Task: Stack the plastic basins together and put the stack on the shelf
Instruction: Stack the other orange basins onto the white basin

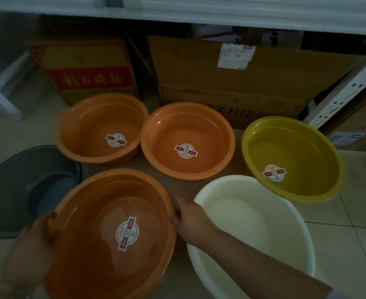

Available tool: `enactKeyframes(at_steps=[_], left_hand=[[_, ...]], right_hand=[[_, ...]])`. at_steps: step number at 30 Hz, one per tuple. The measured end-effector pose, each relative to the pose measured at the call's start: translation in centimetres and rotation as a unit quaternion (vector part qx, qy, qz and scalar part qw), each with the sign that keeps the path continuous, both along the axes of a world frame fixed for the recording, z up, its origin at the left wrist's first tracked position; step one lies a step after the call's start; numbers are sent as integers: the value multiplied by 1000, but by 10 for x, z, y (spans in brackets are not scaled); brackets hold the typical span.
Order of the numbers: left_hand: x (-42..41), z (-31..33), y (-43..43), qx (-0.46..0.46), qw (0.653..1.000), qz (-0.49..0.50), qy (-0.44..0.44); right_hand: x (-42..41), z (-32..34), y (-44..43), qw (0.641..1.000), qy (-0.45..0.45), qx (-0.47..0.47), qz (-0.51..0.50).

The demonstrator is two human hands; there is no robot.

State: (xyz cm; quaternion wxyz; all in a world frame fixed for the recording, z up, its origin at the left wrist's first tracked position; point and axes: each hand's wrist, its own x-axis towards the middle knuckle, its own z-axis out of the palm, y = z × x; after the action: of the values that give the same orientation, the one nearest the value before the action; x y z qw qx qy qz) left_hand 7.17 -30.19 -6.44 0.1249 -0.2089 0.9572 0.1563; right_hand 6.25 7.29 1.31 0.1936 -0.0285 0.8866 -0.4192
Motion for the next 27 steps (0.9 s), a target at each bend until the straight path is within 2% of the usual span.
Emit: enactKeyframes(at_steps=[1, 5, 10, 21, 27], left_hand=[[1, 37, 35, 14, 1000, 19, -10], [2, 55, 44, 49, 996, 61, -47], [5, 75, 60, 66, 995, 77, 2], [-23, 141, 73, 42, 995, 57, 70], [-36, 176, 106, 69, 988, -5, 136]], right_hand=[[0, -1, -1, 1000, -18, 1, -2], [0, -7, -5, 998, -67, -10, -7], [1, -6, -9, 994, -102, -24, -42], [1, 28, 4, 985, -65, -106, -122], [1, 58, 39, 975, -23, -77, -208]])
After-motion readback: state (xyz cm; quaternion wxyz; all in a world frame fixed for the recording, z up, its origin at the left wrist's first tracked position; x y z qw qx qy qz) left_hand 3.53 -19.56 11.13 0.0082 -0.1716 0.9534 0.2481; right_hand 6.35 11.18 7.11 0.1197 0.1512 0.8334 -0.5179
